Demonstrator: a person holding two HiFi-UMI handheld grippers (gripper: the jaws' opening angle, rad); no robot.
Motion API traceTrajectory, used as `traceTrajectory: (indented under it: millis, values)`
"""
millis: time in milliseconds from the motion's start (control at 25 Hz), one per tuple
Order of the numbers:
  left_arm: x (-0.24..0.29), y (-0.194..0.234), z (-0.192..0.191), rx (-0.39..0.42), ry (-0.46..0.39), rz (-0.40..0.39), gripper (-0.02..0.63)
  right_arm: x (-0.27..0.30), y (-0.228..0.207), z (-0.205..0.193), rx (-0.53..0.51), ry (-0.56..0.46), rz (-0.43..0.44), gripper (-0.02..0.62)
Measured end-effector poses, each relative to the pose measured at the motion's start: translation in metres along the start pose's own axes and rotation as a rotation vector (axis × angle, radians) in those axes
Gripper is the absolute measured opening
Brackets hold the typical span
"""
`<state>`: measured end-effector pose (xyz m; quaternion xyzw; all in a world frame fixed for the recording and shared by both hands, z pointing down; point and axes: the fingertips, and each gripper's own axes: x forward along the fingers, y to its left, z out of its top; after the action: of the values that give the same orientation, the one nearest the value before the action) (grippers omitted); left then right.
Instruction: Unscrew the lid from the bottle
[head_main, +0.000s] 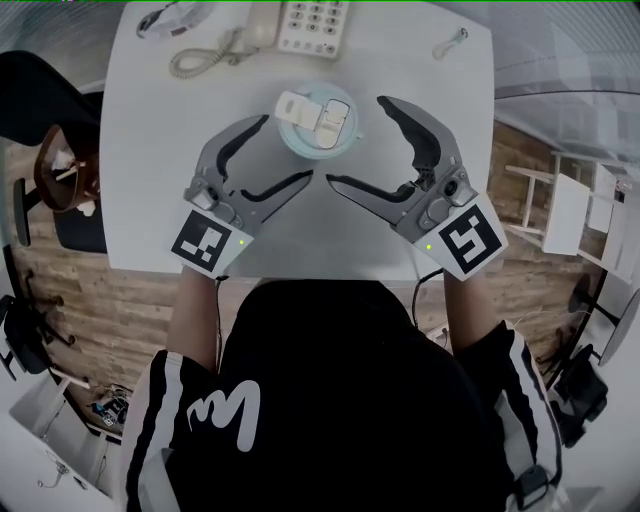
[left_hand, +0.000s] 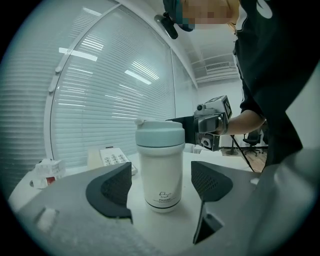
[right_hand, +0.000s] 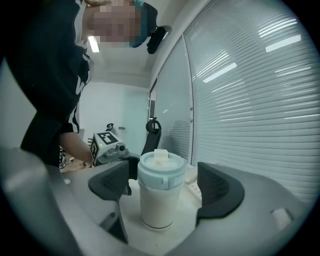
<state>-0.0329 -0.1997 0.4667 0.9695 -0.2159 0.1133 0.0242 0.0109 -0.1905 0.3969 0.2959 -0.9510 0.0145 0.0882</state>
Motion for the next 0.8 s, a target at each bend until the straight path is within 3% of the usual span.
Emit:
traceTrajectory:
  millis: [280,800]
  values:
    - [0.022,0.0,-0.004,0.004,-0.011,-0.018,0.393,0.024,0.005,0.003,-0.015,-0.023,0.021,0.428]
    - [0.048,0.001,0.004,0.012,-0.064,-0.013,0.407,0.044,0.003,-0.003,-0.02,-0.018,-0.027,0.428]
